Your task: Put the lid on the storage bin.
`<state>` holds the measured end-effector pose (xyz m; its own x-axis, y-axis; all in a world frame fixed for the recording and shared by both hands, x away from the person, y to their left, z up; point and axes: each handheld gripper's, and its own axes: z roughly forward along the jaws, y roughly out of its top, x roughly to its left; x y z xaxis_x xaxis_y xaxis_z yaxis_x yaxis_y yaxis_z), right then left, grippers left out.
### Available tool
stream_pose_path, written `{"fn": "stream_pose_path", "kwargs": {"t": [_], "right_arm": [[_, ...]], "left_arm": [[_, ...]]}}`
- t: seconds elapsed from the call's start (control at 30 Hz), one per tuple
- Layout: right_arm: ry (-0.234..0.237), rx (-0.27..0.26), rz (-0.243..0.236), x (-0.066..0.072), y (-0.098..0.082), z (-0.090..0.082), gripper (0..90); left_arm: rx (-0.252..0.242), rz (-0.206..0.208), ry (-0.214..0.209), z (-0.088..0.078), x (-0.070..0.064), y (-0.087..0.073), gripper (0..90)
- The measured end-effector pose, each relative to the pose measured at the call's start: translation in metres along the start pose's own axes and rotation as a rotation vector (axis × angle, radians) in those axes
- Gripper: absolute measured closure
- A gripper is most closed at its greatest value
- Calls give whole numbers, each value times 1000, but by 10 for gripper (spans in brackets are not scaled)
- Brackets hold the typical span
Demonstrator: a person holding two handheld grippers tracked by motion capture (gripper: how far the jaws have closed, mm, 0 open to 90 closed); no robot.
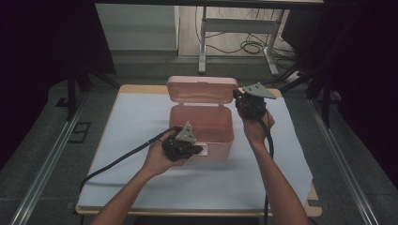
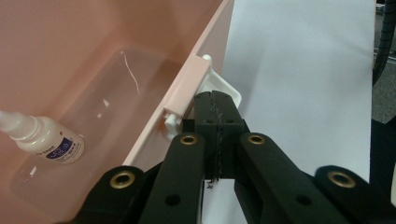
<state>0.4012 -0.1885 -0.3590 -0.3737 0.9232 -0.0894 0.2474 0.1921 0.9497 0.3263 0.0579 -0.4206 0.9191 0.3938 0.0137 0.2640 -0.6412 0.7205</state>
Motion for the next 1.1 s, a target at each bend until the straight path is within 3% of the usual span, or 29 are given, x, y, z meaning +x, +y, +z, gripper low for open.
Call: {"fn": "stream_pose_path", "kwargs": {"t": [0.47, 1.1], "right_arm": [[31, 0, 0, 0, -7, -8, 867], [158, 33, 56, -10, -16, -21, 837]], "left_arm": [[0, -5, -3, 0, 0, 0, 900], [-1, -9, -6, 0, 0, 0, 900]]}}
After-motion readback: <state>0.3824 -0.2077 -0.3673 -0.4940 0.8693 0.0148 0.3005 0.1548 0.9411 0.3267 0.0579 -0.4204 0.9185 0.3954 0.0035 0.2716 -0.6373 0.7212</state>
